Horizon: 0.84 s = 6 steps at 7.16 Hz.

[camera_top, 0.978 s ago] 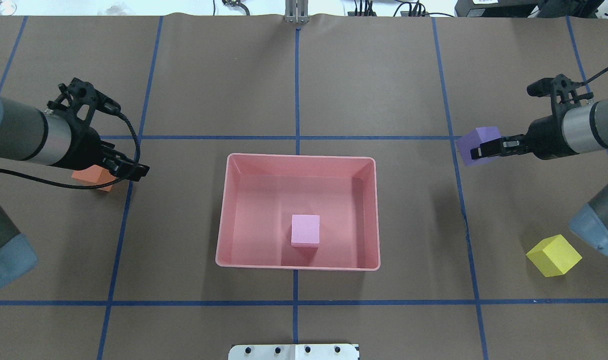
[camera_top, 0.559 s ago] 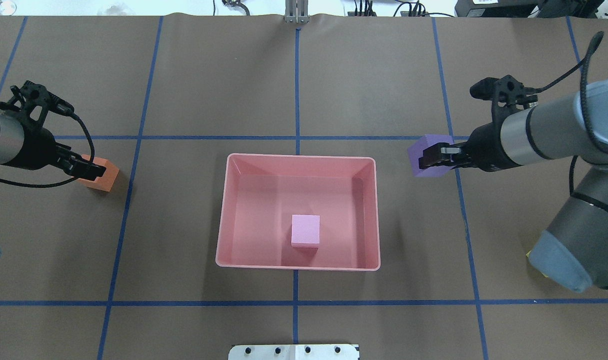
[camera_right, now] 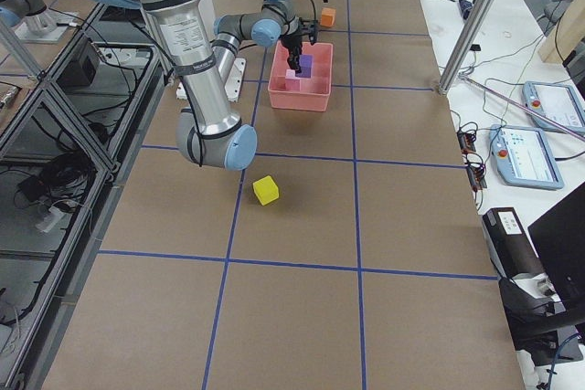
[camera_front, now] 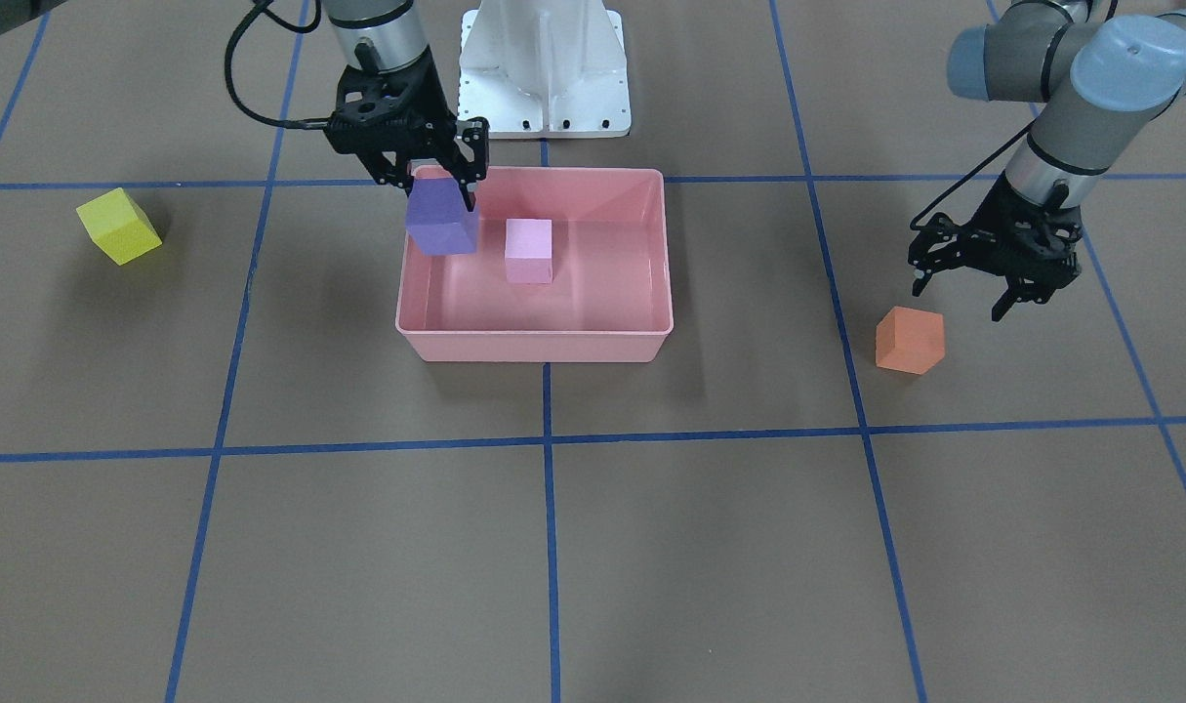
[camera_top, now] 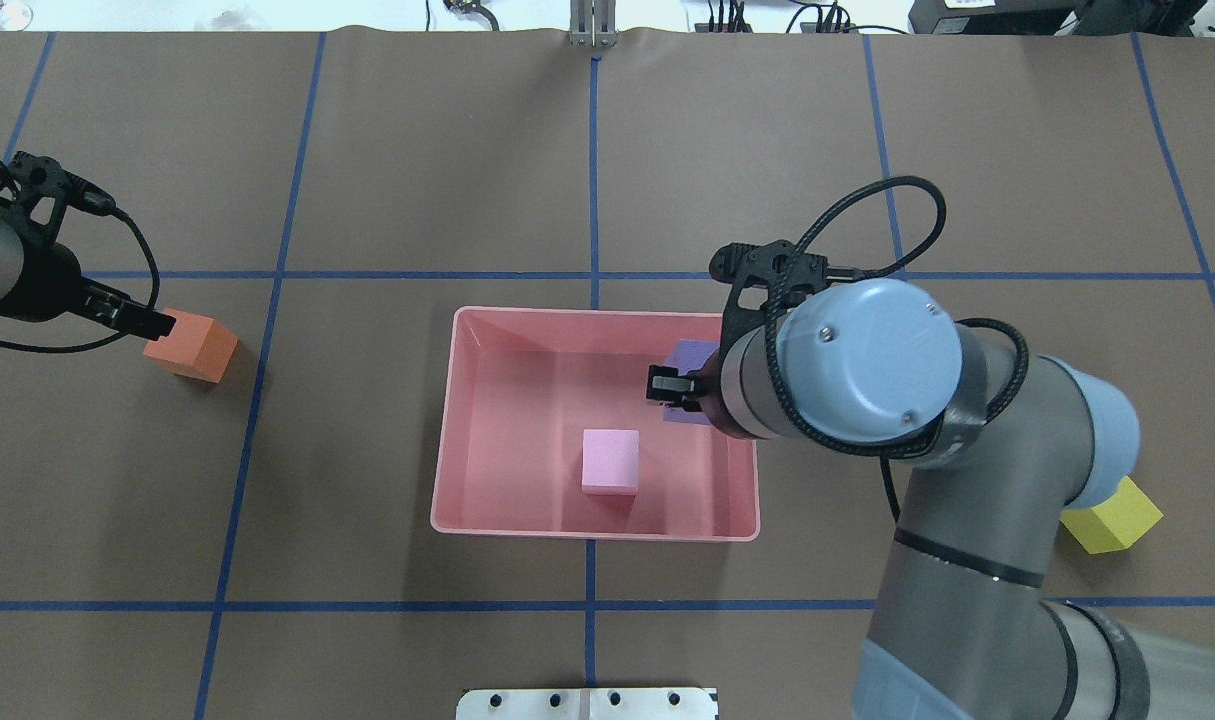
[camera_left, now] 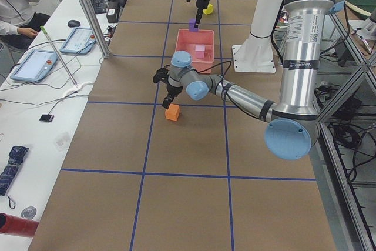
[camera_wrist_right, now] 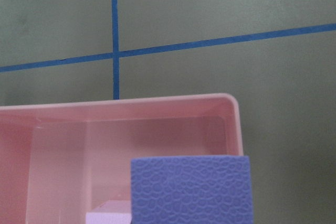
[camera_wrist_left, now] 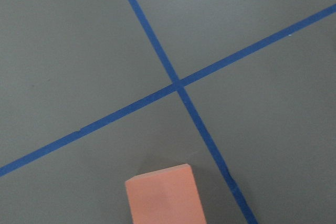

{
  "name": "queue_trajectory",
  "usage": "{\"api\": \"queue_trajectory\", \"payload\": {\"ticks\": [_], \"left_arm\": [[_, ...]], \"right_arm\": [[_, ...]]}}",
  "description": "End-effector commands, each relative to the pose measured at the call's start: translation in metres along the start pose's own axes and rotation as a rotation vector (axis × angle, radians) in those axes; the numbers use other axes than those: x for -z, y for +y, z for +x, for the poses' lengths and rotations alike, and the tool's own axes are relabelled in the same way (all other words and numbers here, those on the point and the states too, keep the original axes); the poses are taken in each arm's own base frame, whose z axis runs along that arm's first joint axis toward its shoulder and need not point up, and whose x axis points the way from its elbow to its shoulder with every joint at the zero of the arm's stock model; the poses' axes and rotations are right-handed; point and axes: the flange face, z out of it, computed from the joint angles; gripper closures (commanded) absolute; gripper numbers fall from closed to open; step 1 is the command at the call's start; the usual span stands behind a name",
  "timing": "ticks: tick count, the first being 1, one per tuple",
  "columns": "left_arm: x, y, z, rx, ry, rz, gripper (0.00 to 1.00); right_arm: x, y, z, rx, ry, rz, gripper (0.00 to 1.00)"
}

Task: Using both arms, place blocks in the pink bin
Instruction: 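Carry the purple cube into the bin with the right gripper and release it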

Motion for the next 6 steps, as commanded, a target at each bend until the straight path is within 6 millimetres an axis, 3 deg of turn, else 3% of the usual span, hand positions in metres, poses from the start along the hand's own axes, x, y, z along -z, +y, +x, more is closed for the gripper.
{"api": "queue_trajectory", "payload": {"ticks": [1, 5, 6], "left_arm": [[-0.002, -0.002, 0.0, 0.048, -0.001, 0.001, 0.0], [-0.04, 0.0, -0.015, 0.216, -0.028, 0.009, 0.0], [-0.054, -0.009, -0.013, 0.224, -0.013, 0.023, 0.0]], "right_arm": [[-0.004, 0.025, -0.02, 0.011, 0.02, 0.041, 0.01], [0.04, -0.092, 0.036, 0.143, 0.018, 0.055, 0.0], [0.046, -0.1, 0.051, 0.193, 0.016, 0.047, 0.0]]}}
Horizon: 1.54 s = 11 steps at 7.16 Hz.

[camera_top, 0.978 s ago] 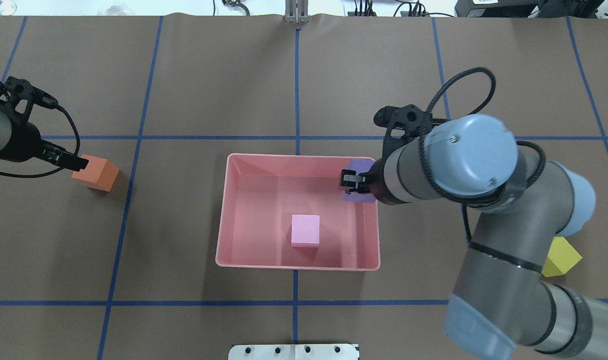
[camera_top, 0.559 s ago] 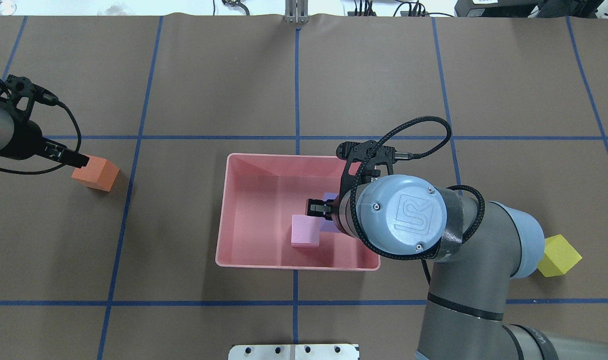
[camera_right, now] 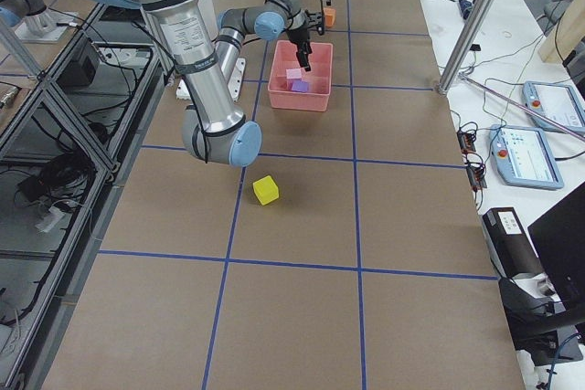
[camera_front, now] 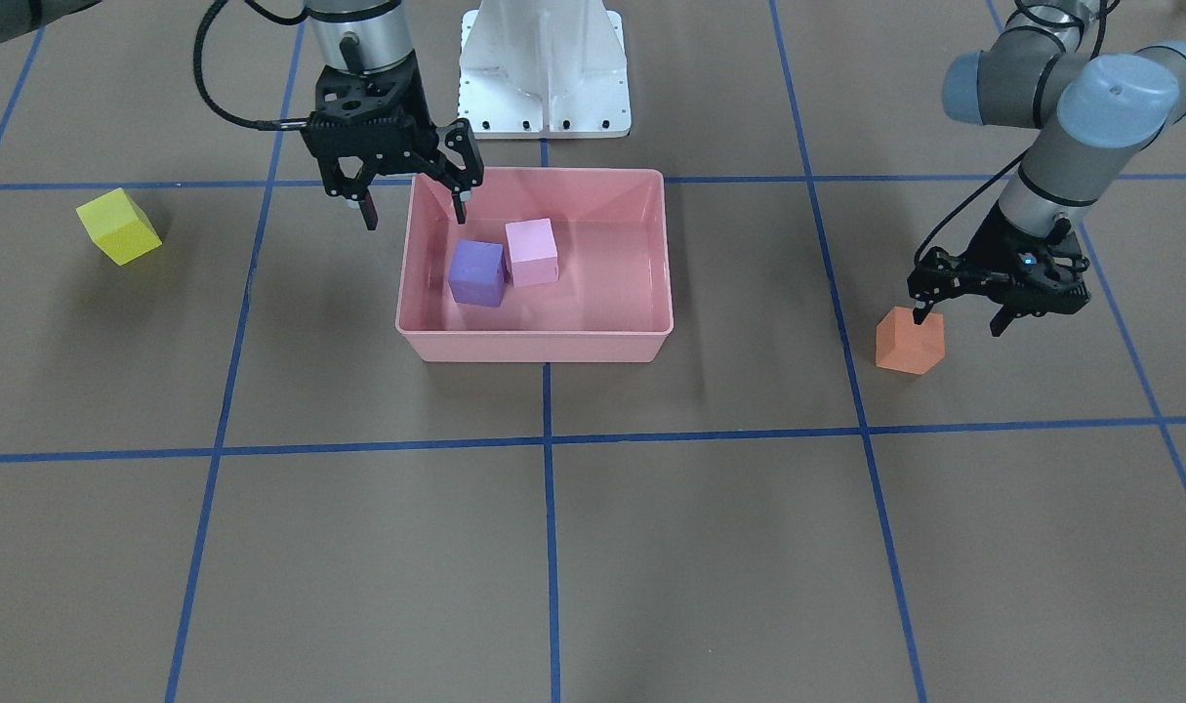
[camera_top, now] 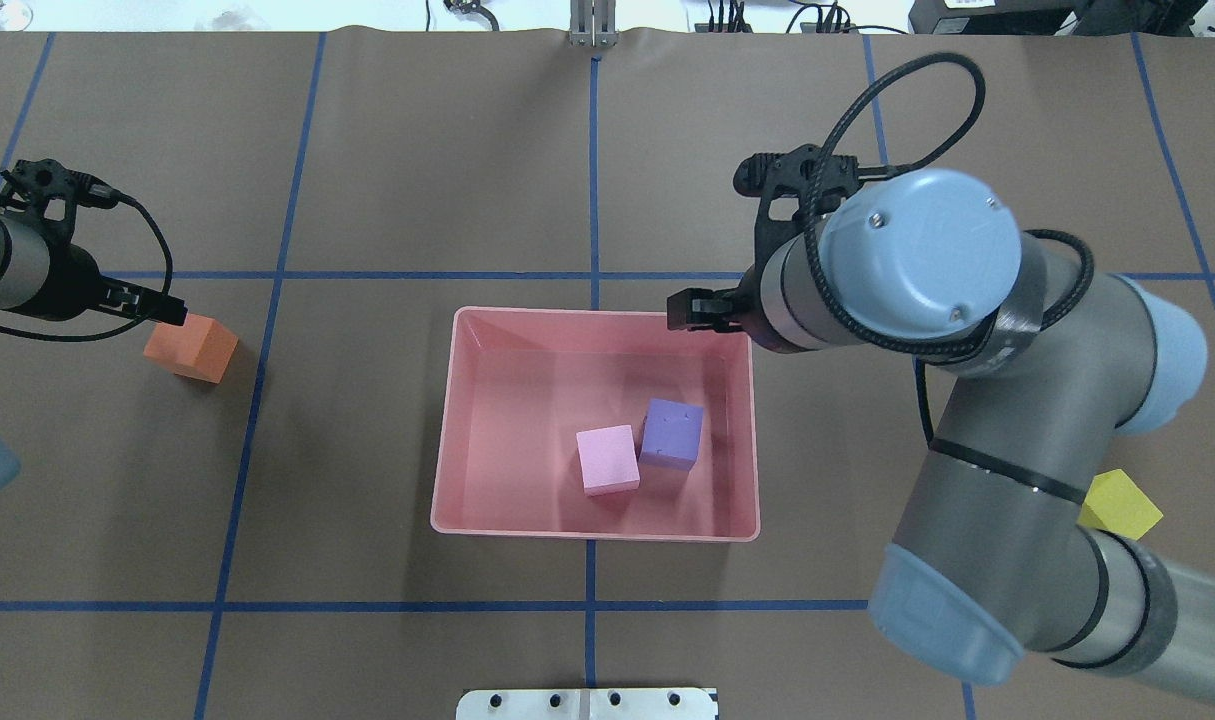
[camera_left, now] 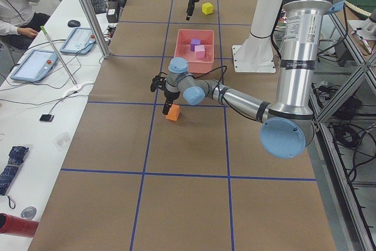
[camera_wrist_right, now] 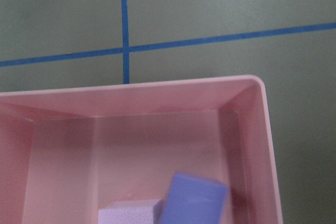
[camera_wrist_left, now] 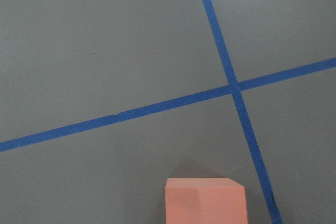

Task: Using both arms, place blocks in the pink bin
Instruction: 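Carry the purple cube into the bin with the right gripper and release it, then grasp the orange cube with the left gripper while the right gripper withdraws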

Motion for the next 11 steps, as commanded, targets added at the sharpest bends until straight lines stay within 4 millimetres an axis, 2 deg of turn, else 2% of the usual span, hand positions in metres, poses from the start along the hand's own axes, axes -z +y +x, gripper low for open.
{"api": "queue_trajectory", "payload": {"ticks": [1, 2, 3, 4, 7, 8, 10, 11], "left_arm": [[-0.027, -0.012, 0.021, 0.004, 0.037, 0.011, 0.0], [-0.036, -0.005, 0.029, -0.02, 0.042, -0.007, 0.0], [-0.036, -0.003, 0.033, -0.03, 0.052, -0.004, 0.0], [-0.048, 0.007, 0.034, -0.042, 0.049, -0.023, 0.0], [-0.058, 0.013, 0.026, -0.035, 0.033, -0.044, 0.0], [-0.062, 0.015, 0.027, -0.038, 0.033, -0.05, 0.02], [-0.058, 0.013, 0.032, -0.042, 0.04, -0.043, 0.79], [-0.046, 0.009, 0.043, -0.051, 0.062, -0.027, 1.0]], "right_arm": [[0.009, -0.02, 0.037, 0.09, 0.002, -0.017, 0.0], [0.013, -0.027, 0.044, 0.106, 0.001, -0.019, 0.0], [0.012, -0.031, 0.059, 0.132, 0.003, -0.044, 0.0], [0.01, -0.03, 0.067, 0.14, 0.011, -0.051, 0.0], [0.008, -0.032, 0.071, 0.144, 0.022, -0.05, 0.0], [0.003, -0.029, 0.078, 0.144, 0.034, -0.058, 0.0], [0.008, -0.042, 0.092, 0.201, 0.038, -0.054, 0.0], [0.012, -0.055, 0.112, 0.227, 0.04, -0.067, 0.0]]}}
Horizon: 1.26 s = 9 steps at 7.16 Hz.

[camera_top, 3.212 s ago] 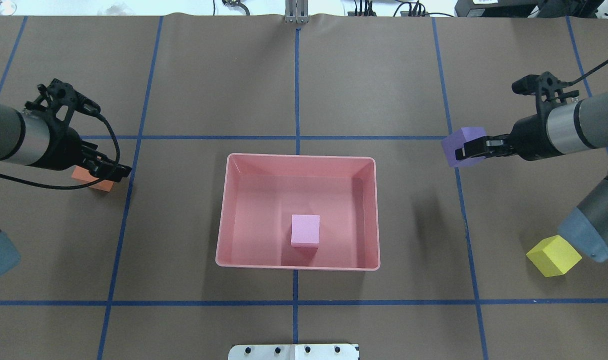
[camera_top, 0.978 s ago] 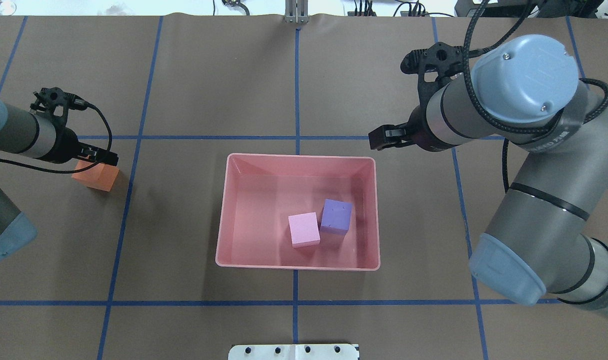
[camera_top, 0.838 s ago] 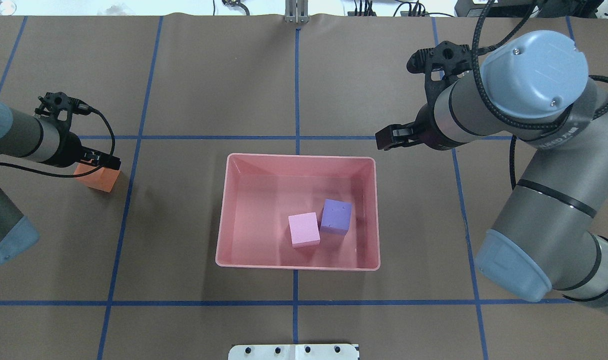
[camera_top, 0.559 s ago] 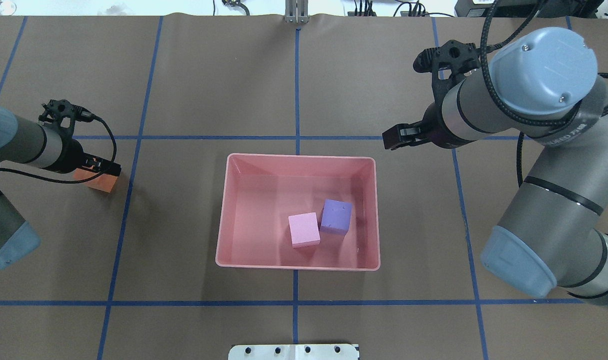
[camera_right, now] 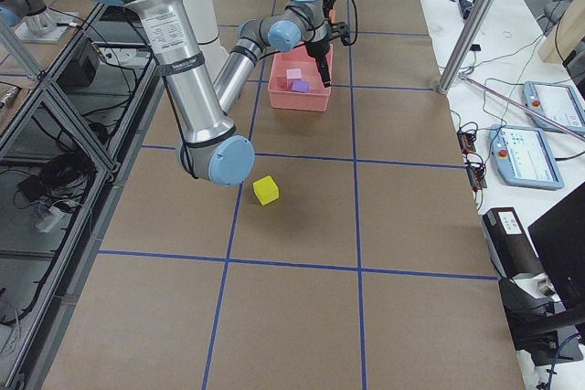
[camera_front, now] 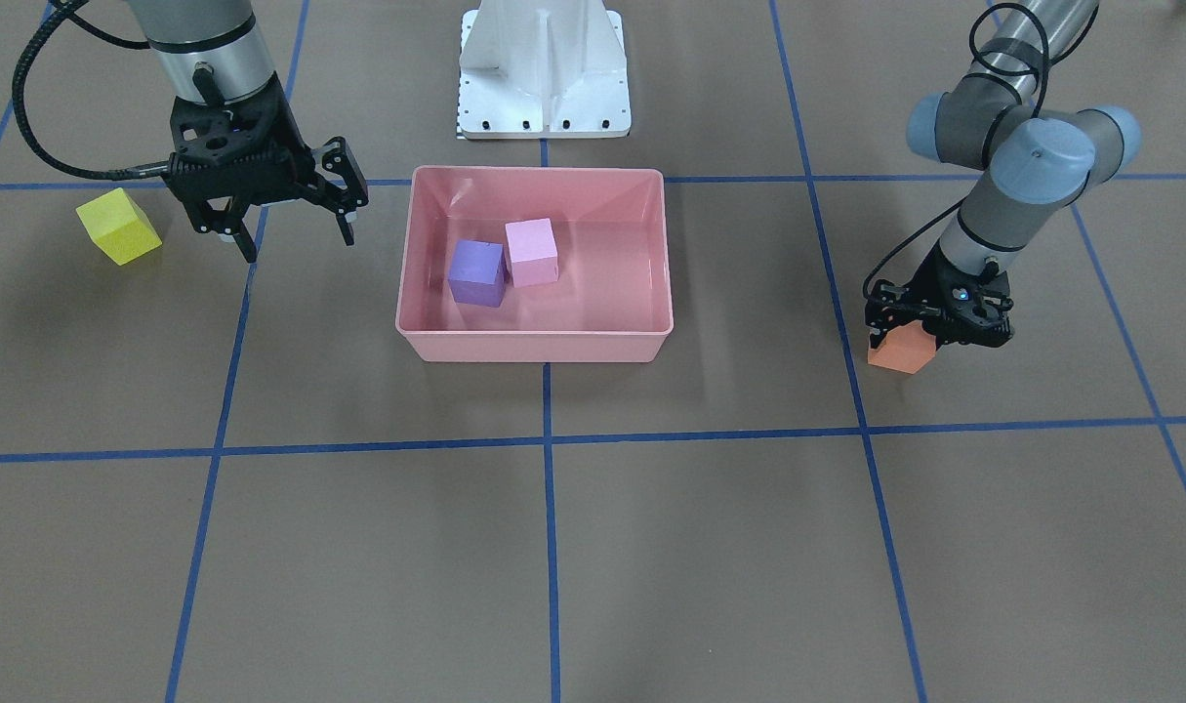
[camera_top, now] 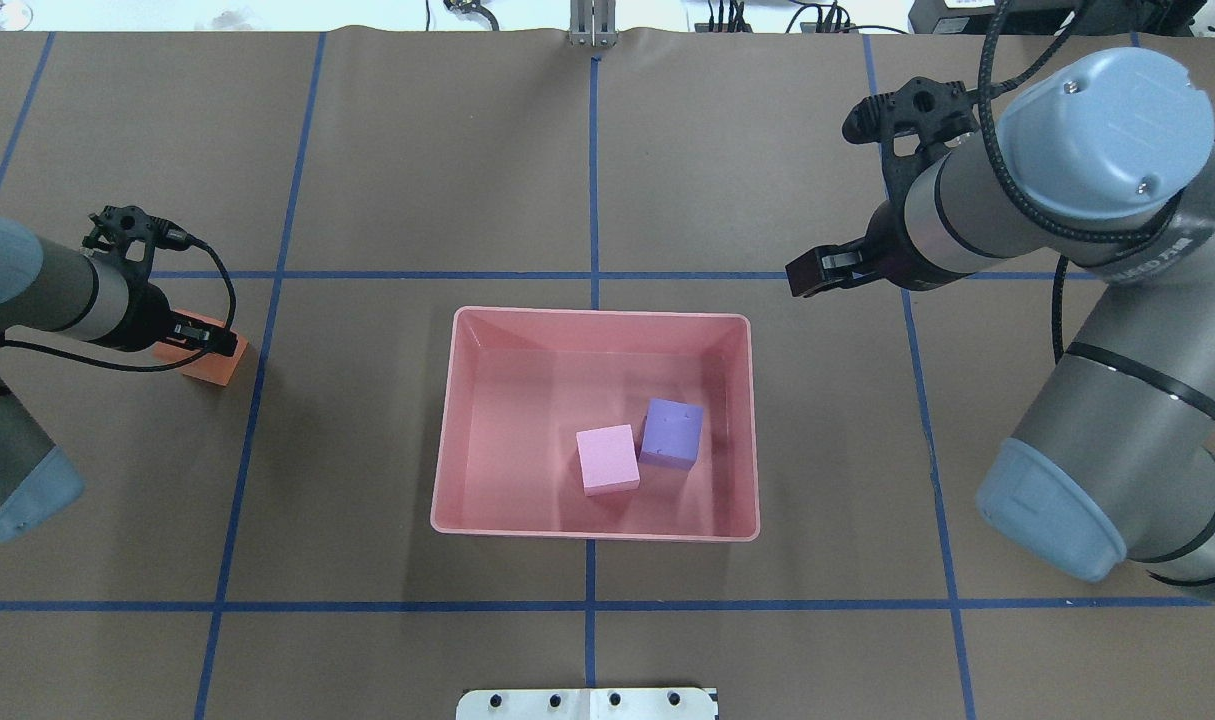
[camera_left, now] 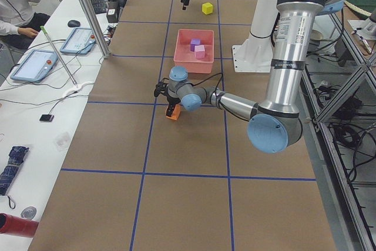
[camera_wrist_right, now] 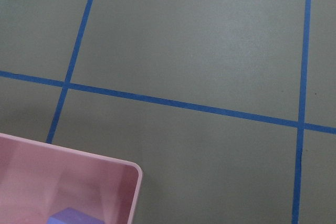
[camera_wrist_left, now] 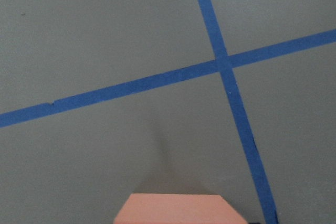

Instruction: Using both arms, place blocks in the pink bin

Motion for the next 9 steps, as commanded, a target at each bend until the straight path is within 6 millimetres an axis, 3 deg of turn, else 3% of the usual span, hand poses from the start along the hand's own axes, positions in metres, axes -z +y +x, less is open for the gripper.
{"api": "queue_trajectory", "payload": {"ticks": [1, 2, 4, 6, 8, 9], "left_arm": [[0.031, -0.009, 0.028, -0.02, 0.047, 0.036, 1.0], [0.058, -0.014, 0.049, -0.016, 0.055, 0.041, 1.0], [0.132, -0.034, 0.113, 0.031, 0.051, 0.02, 1.0], [0.18, -0.065, 0.197, 0.159, 0.133, 0.016, 1.0], [0.177, -0.042, 0.297, 0.192, 0.216, -0.056, 1.0], [0.173, -0.03, 0.333, 0.207, 0.227, -0.046, 1.0]], "right_arm": [[0.01, -0.017, 0.054, 0.055, 0.006, -0.026, 0.0], [0.01, -0.018, 0.085, 0.091, 0.018, -0.047, 0.0], [0.012, -0.014, 0.144, 0.161, 0.007, -0.095, 0.0], [-0.006, 0.013, 0.207, 0.265, -0.024, -0.067, 0.0], [-0.027, 0.068, 0.263, 0.302, -0.073, -0.042, 0.0], [-0.032, 0.092, 0.281, 0.312, -0.081, -0.03, 0.0]]}}
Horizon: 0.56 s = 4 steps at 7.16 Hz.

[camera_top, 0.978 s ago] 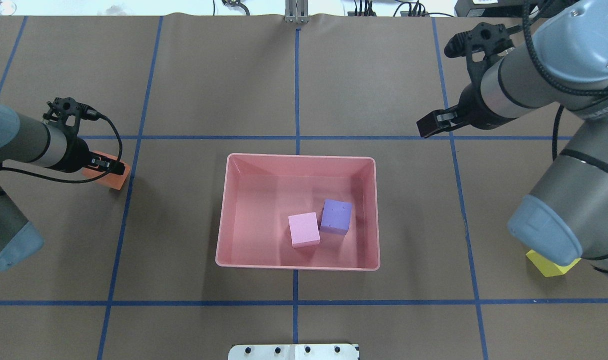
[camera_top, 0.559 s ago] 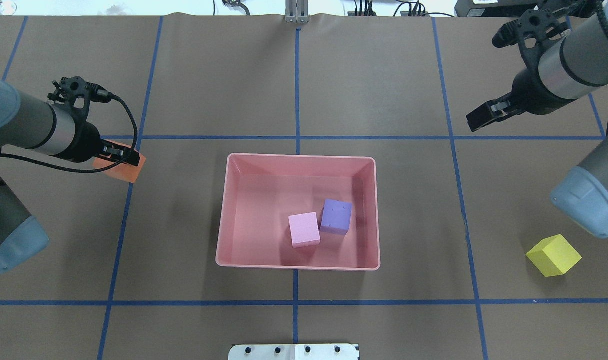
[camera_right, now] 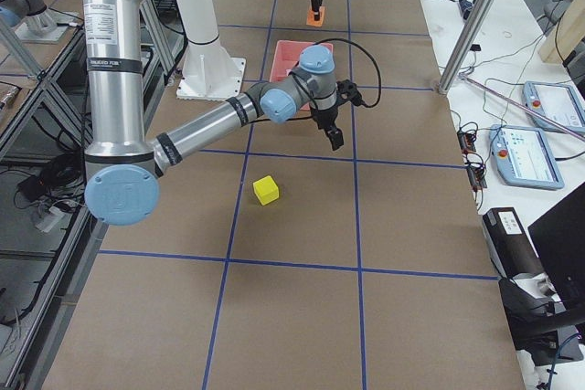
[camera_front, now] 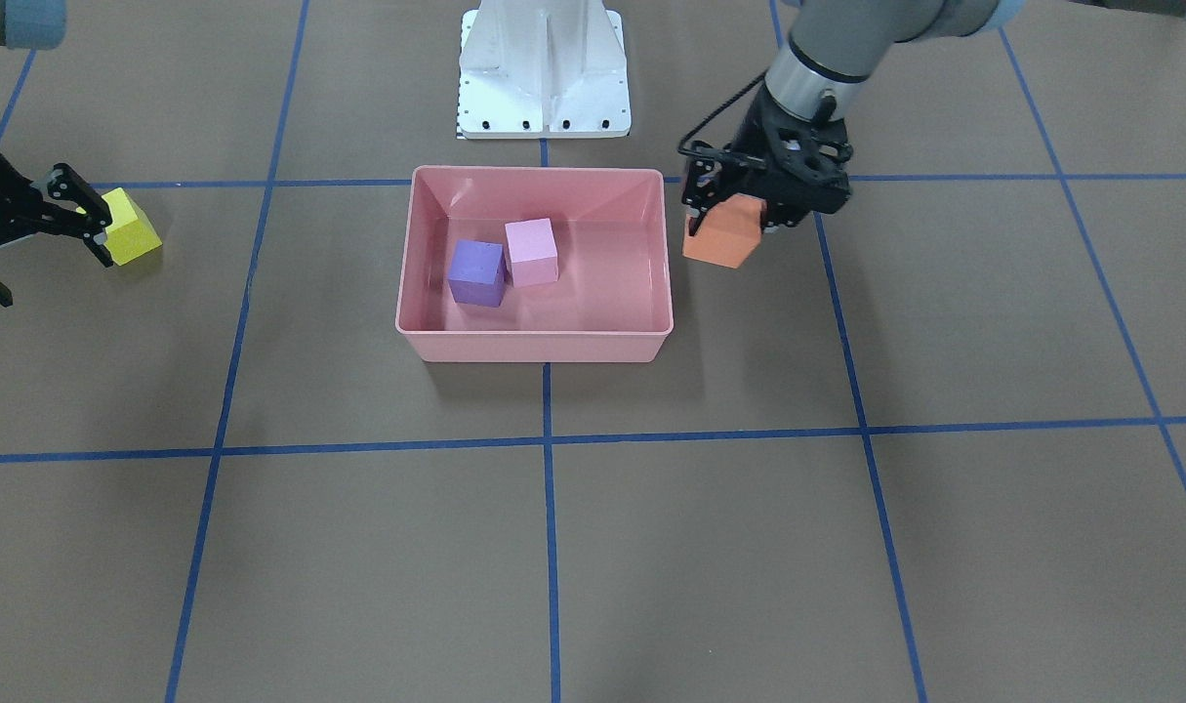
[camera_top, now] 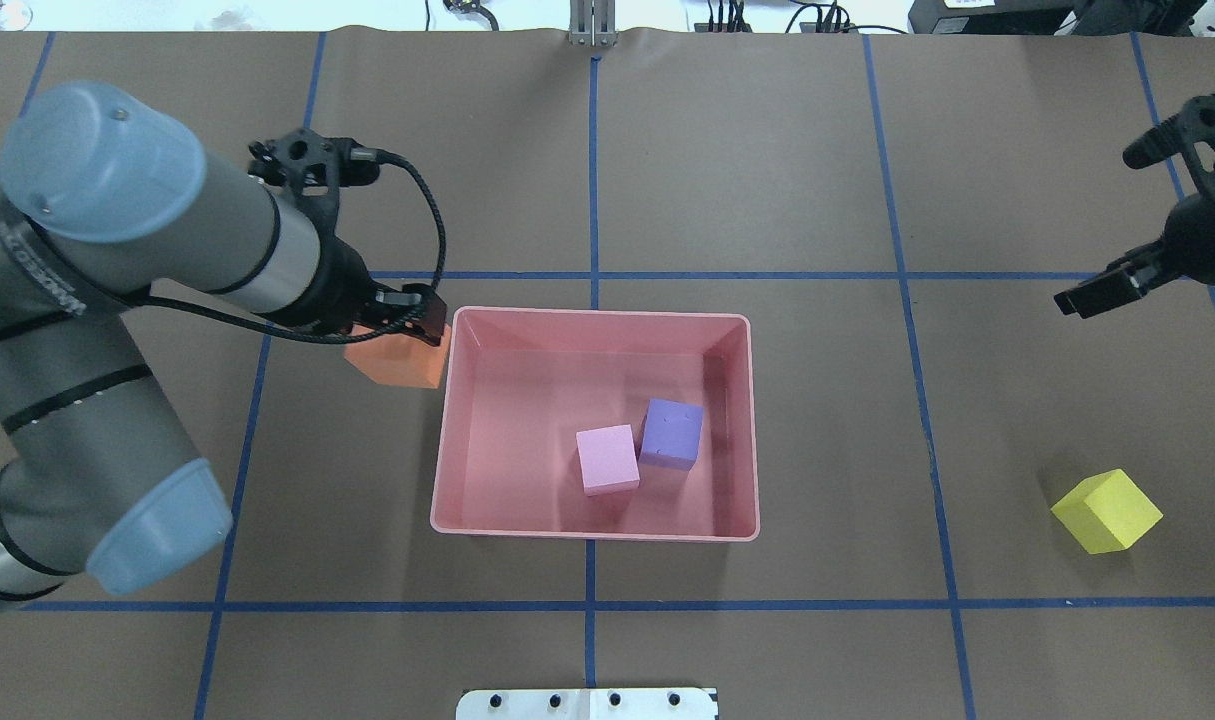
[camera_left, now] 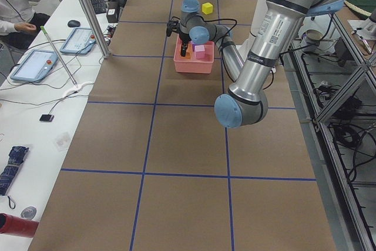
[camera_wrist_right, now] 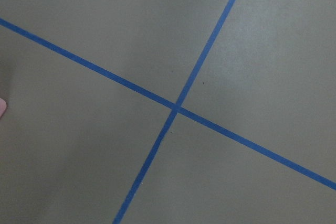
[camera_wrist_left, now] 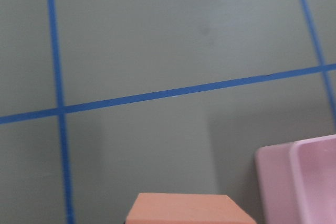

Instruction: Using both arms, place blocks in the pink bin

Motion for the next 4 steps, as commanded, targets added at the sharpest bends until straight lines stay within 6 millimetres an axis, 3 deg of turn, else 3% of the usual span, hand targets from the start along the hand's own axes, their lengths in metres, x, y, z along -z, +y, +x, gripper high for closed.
{"api": "queue_trajectory", "payload": {"ticks": [1, 2, 3, 4], "left_arm": [[-0.03, 0.04, 0.068, 0.007, 0.008, 0.022, 0.97], [-0.045, 0.044, 0.085, -0.002, -0.002, 0.021, 0.67], [-0.045, 0.045, 0.087, 0.018, -0.002, 0.023, 0.01], [-0.044, 0.045, 0.088, 0.025, 0.0, 0.026, 0.0]], "right_arm": [[-0.013, 0.064, 0.029, 0.021, -0.016, 0.02, 0.0], [-0.023, 0.081, 0.041, 0.015, -0.018, 0.032, 0.0], [-0.027, 0.094, 0.046, 0.003, -0.027, 0.048, 0.0], [-0.026, 0.102, 0.039, -0.058, -0.068, 0.067, 0.0]]}}
